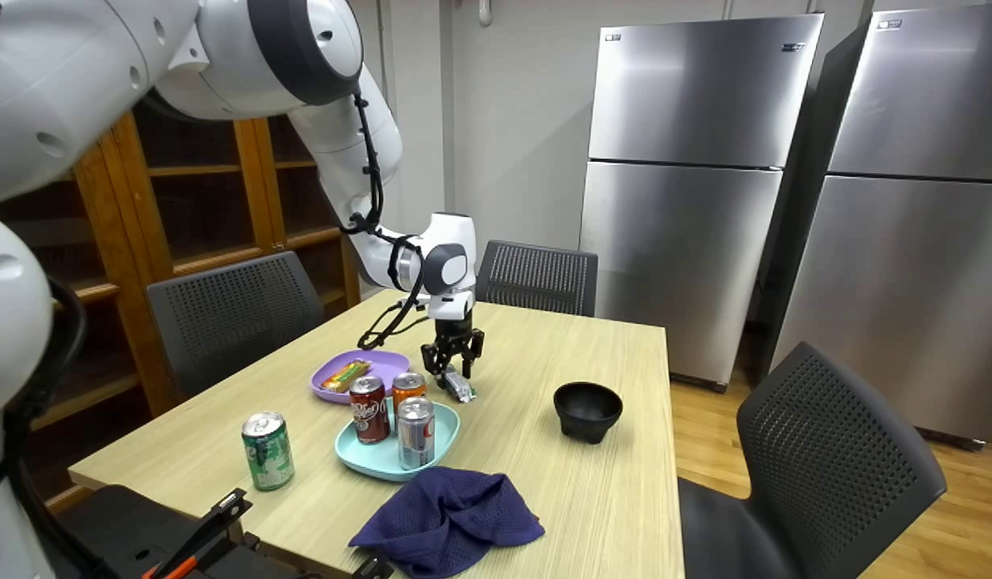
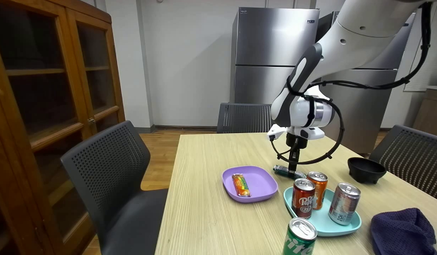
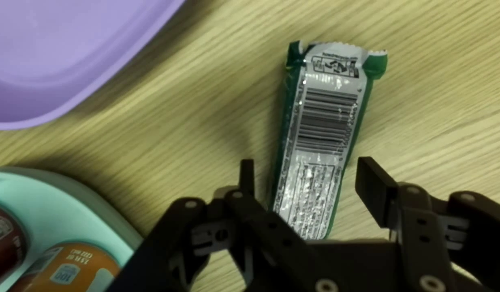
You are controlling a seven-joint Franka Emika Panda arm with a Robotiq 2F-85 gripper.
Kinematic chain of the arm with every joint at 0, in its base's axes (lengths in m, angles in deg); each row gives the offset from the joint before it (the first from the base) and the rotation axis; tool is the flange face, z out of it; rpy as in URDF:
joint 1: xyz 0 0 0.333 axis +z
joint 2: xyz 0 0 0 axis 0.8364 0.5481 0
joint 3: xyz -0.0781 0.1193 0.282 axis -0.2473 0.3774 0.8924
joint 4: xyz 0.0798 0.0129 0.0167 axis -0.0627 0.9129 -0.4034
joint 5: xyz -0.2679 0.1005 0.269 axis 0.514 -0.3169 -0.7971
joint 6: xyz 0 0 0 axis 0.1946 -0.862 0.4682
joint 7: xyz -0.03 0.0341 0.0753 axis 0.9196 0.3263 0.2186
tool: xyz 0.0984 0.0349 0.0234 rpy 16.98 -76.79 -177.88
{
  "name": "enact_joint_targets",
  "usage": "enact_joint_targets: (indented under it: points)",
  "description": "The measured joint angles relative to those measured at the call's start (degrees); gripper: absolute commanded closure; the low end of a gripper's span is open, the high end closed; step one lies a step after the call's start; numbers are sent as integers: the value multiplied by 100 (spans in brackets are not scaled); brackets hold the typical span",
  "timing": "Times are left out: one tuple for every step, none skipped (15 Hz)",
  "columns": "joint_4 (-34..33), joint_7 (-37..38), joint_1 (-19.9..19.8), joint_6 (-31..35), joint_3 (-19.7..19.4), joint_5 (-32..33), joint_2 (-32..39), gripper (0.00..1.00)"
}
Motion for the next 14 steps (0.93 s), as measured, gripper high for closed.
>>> enact_joint_targets:
  points:
    - [0,0,0,0,0,2,0,73]
    - [0,0,0,0,-1,5,-2,79]
    - [-2,0,0,0,-4,10,-4,86]
    - [-4,0,0,0,-8,18,-8,89]
    - [-4,0,0,0,-12,27,-13,89]
    - [-4,0,-2,-6,-18,35,-18,89]
    - [-4,0,-2,-7,-30,47,-28,89]
    - [-4,0,-2,-8,-48,75,-44,89]
    - [-3,0,-2,-8,-68,120,-68,89]
    - [4,0,-2,-8,-85,184,-108,89]
    - [23,0,3,-8,-100,257,-170,89]
    - [49,0,17,-8,-118,348,-244,89]
    - [79,0,34,-9,-132,430,-327,89]
    - [126,0,54,-11,-138,532,-419,89]
